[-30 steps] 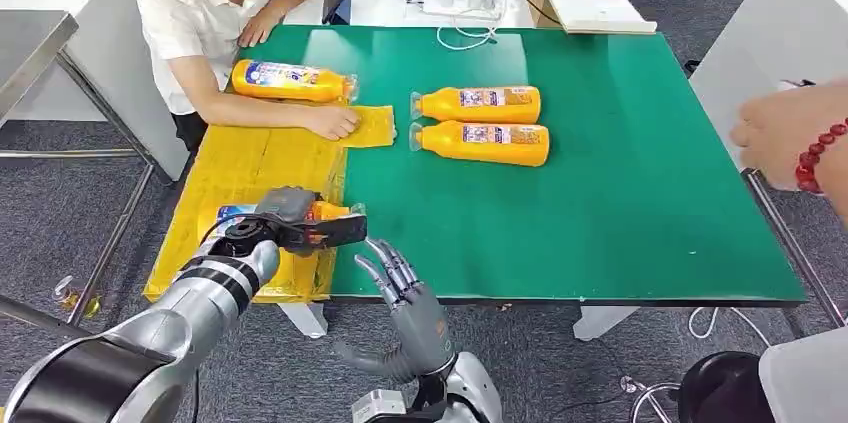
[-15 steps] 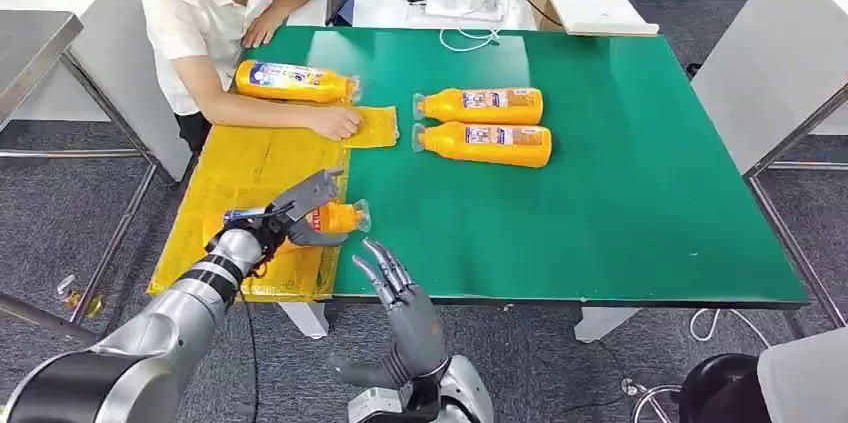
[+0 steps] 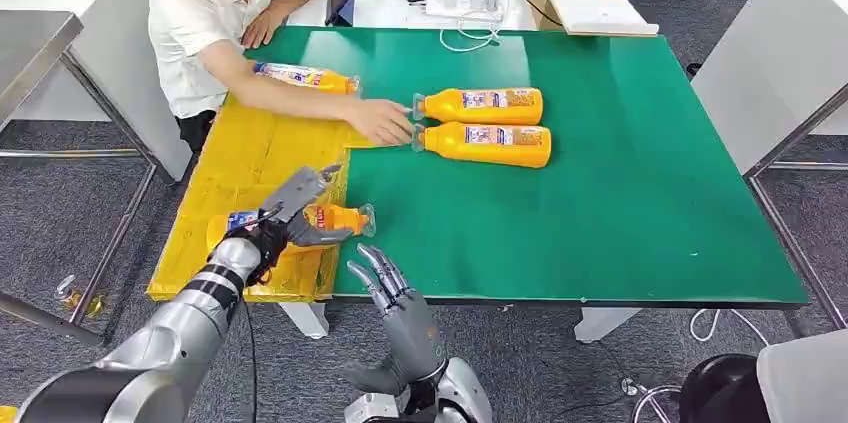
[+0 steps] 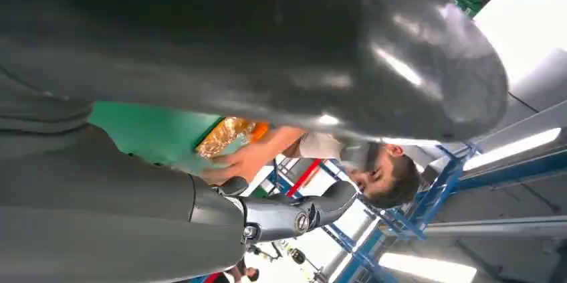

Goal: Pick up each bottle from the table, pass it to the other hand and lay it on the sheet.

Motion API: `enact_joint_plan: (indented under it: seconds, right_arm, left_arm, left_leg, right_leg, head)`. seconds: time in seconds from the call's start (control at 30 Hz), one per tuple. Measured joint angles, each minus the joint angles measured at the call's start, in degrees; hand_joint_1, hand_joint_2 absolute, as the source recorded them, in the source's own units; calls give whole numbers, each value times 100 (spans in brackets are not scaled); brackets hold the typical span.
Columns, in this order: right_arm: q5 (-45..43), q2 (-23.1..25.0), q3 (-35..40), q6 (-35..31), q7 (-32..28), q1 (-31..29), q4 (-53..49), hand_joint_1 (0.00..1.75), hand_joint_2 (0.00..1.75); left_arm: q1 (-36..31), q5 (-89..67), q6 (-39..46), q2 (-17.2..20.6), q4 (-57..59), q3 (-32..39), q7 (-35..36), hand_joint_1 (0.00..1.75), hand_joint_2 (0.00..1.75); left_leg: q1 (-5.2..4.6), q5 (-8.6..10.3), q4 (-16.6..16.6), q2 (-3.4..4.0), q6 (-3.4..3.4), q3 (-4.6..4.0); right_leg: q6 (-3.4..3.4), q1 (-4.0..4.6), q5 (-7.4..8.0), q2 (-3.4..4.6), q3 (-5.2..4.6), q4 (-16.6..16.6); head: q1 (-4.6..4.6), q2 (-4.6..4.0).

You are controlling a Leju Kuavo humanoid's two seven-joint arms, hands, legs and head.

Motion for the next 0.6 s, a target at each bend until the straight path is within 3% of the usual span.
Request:
enact_joint_plan:
  seconds: [0.07,0.1,0.23,0.4,0.5,0.6]
  right_arm:
    - [13,-13,0,-28,0,13,0,0,0]
    - [50,-26,0,-59,0,25,0,0,175]
    - [396,-94,-56,-216,0,121,0,0,175]
    - [1422,-293,-425,-356,140,115,55,0,175]
    - [2377,-459,-851,-391,449,-34,160,0,175]
    - [3176,-636,-1378,-406,695,-271,341,0,175]
  left_arm:
    - [322,675,18,-88,-346,116,-221,0,175]
    - [546,1091,123,-144,-681,159,-281,0,175]
    - [1348,1917,1859,-253,-2241,142,-629,0,175]
    - [2275,1208,4284,-192,-4406,-114,-1585,0,175]
    - [2566,956,4978,-98,-5240,-267,-1650,0,175]
    - [2788,1258,5064,-44,-5801,-344,-1654,0,175]
  left_leg:
    - [-1,0,0,4,0,-9]
    - [-2,0,0,13,0,-14]
    - [-2,-3,1,25,-1,-29]
    - [2,-5,1,10,-1,-43]
    - [-1,-4,1,6,-1,-44]
    - [-6,1,1,7,7,-43]
  right_leg:
    - [0,-1,0,2,-10,0]
    - [0,-2,0,3,-16,0]
    - [0,-1,0,8,-33,-1]
    - [0,2,-1,5,-45,-2]
    - [0,0,-1,4,-42,-3]
    - [6,-6,4,4,-41,-6]
  head:
    - [2,0]
    - [2,0]
    - [4,0]
    - [-2,0]
    - [0,0]
    - [2,0]
